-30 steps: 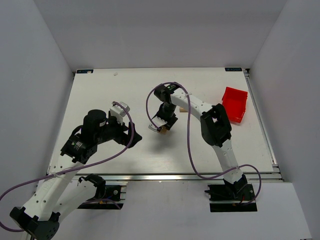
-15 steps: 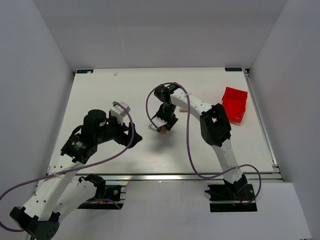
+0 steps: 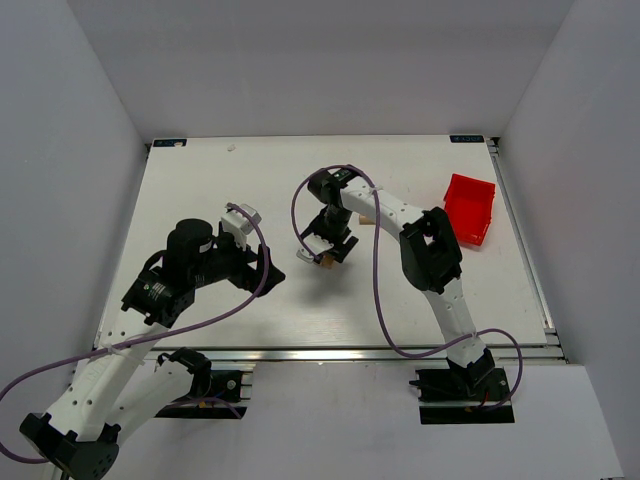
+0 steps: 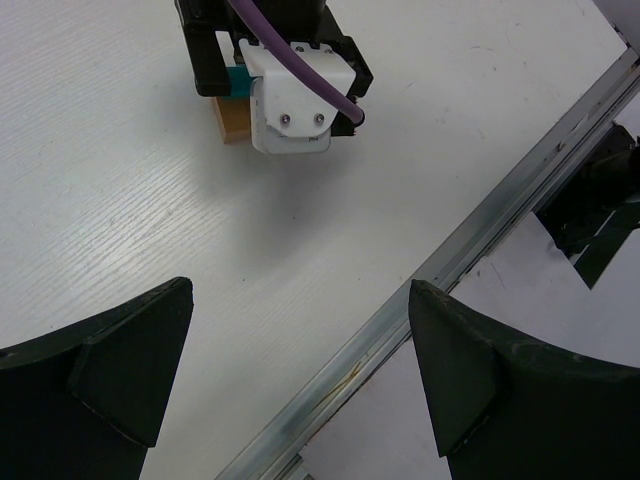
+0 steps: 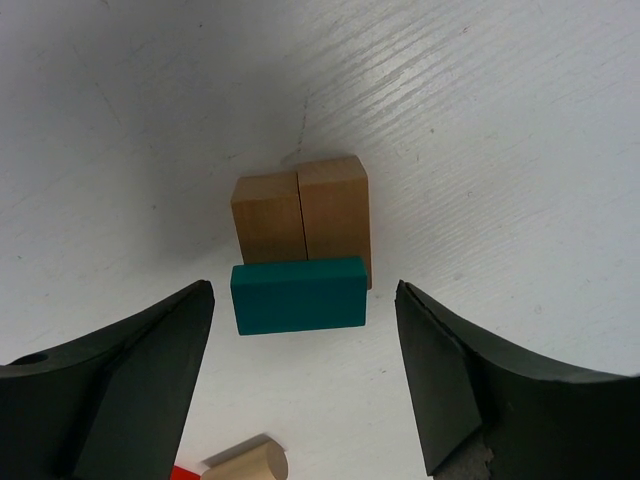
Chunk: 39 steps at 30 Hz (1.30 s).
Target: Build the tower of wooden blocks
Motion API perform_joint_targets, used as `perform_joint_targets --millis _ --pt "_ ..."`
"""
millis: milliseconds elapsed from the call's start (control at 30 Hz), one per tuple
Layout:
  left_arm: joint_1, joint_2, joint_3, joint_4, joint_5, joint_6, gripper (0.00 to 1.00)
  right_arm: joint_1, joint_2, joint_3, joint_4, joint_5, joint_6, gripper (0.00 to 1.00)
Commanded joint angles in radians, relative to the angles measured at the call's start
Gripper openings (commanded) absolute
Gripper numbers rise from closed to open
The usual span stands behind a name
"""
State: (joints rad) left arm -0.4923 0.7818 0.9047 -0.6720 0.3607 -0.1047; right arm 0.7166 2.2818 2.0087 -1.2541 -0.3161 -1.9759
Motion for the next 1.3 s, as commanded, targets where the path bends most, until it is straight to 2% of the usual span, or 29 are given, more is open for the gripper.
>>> perform_joint_targets --millis 0,300,833,967,1000,1267 --pt "0.003 -0.006 -0.006 0.014 0.027 0.000 0.98 0.010 -0.002 0.019 0.001 0.003 -0.258 0.79" --pt "0.003 0.007 -0.006 0.017 0.035 0.005 0.98 0.012 0.001 -0.002 0.064 0.031 -0.224 0.80" --pt "0.003 -0.010 -0.016 0.031 0.052 0.007 0.98 0.018 -0.047 -0.001 0.018 0.057 -0.186 0.83" --pt "0.001 -0.015 -0.016 0.031 0.058 0.011 0.98 0.018 -0.087 0.004 -0.008 0.042 -0.118 0.86" --pt "0.001 -0.018 -0.016 0.029 0.061 0.011 0.98 0.018 -0.096 0.005 -0.016 0.035 -0.103 0.89" --pt "-0.002 -0.041 0.019 0.023 0.053 0.043 0.98 0.000 -0.257 -0.056 -0.045 0.028 0.098 0.89"
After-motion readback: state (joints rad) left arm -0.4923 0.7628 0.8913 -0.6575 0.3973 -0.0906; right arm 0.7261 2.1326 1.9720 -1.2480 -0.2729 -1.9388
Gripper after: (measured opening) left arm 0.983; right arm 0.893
